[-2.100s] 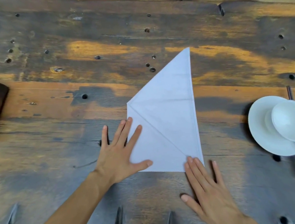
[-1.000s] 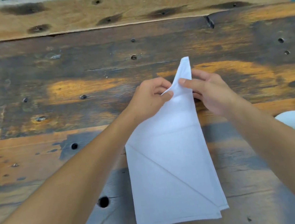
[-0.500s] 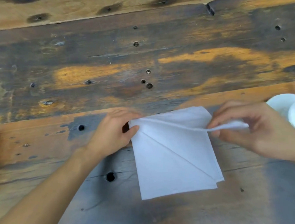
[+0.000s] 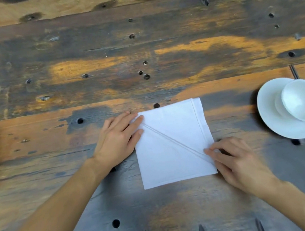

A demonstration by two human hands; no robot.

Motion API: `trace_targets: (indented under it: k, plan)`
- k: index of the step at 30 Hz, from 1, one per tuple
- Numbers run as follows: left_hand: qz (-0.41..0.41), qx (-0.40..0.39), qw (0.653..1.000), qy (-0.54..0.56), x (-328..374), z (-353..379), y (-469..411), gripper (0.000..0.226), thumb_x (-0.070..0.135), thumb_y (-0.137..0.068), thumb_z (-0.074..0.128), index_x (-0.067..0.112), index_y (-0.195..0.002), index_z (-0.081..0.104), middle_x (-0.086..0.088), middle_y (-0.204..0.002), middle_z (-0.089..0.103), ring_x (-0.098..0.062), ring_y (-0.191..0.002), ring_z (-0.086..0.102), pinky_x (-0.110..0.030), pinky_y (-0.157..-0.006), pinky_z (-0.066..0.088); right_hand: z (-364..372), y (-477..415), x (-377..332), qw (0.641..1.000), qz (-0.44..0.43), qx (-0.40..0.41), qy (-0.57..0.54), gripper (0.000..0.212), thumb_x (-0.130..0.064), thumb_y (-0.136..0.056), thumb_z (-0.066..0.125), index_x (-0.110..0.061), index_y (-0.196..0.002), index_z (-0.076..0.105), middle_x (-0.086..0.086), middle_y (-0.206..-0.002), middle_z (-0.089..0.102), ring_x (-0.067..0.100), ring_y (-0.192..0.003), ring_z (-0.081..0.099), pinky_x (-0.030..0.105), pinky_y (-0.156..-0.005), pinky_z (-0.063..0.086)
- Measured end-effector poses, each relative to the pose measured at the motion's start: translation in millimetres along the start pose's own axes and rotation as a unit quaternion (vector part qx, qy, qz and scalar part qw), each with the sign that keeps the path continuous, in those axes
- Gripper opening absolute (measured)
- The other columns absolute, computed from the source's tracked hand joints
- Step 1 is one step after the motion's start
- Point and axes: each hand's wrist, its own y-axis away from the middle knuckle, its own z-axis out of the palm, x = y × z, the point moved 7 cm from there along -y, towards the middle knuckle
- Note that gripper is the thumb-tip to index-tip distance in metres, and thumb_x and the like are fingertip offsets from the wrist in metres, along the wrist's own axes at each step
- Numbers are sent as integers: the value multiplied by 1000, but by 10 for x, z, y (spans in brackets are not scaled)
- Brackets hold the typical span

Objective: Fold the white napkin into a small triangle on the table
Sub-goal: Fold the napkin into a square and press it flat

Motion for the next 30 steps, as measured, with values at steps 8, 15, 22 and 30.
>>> trace_targets:
  k: [8,15,22,30]
  plan:
    - [-8,22,1000,9,85,120,35,29,15,-96,63,8,-121,73,-12,-136,67,-33,-132,60,-50,-103,45,10,73,-46,1000,14,19,-15,22,-19,-92,64,-11,-106,77,10,-112,68,32,-105,59,40,-102,39]
    - [-18,10,1000,22,288,208,-19,46,26,-106,45,5,-146,56,-13,-156,48,-37,-146,44,-57,-119,36,58,-21,-212,998,58,36,1,23,-22,-92,67,-9,-111,73,9,-123,69,30,-114,64,47,-110,40]
    - [-22,45,999,14,308,293,3,40,27,-103,53,4,-133,67,-13,-145,60,-38,-141,50,-59,-113,43,378,-1117,-564,990,123,-26,-60,58,-30,-102,53,-3,-152,39,19,-163,27,34,-153,21,50,-125,16]
    - [-27,75,997,22,270,318,31,37,27,-105,55,7,-134,67,-10,-145,61,-34,-142,50,-57,-115,42,201,-596,-249,980,185,48,-56,22,-11,-79,83,-14,-100,78,8,-97,67,34,-86,63,40,-79,55]
